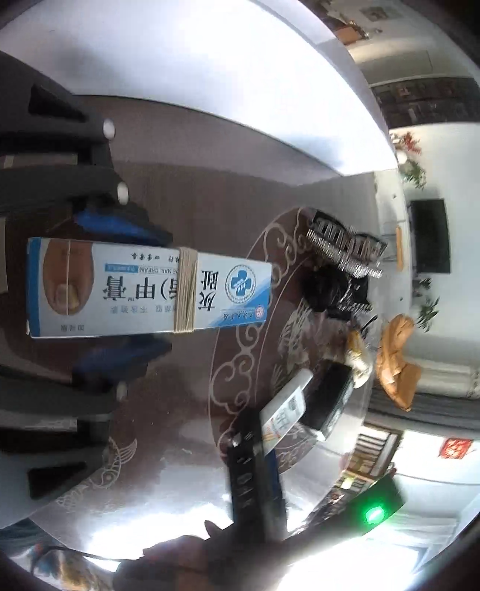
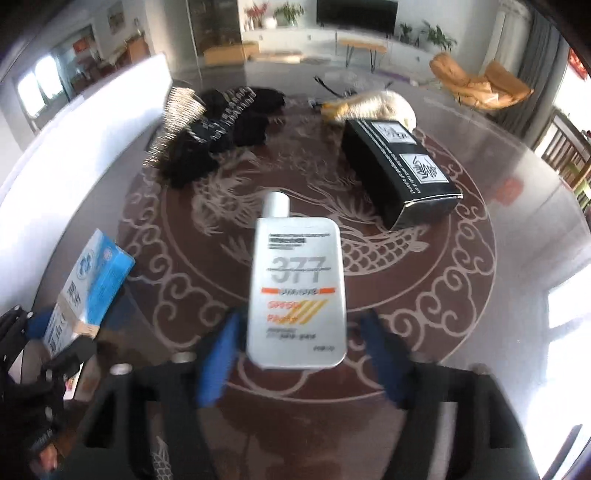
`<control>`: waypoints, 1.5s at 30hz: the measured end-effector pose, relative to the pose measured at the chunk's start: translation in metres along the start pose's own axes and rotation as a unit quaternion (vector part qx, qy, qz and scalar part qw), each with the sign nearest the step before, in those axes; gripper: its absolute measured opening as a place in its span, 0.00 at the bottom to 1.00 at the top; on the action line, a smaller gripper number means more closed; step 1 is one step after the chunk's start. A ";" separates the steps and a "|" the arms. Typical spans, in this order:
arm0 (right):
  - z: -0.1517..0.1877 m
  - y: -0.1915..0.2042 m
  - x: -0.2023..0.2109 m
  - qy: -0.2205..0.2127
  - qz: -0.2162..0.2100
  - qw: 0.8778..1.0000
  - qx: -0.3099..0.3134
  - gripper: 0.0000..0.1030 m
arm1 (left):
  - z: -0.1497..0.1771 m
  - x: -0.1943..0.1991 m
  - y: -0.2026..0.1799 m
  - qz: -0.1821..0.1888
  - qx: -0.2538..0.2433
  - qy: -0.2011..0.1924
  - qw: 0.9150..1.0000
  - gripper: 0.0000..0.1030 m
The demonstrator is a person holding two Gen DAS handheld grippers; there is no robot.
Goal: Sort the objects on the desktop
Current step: 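Grasp the white sunscreen bottle with the right tool while the left holds the box, then carry both items over the bin and open both tools to drop them, then move both tools back over the table toward the remaining objects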
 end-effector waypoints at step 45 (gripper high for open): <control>-0.064 0.224 0.112 -0.171 -0.184 0.963 0.101 0.97 | 0.004 0.158 0.232 -0.089 0.216 -0.088 0.968 0.74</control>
Point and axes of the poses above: each gripper's, at about its wrist camera, not at the fingertips, and x roughly against the way its jaws point, y to its left, z to its underside, the point moved 2 cm from there along -x, roughly the way its jaws point, and after that the axes turned 3 degrees about x, right-handed, at the moved point
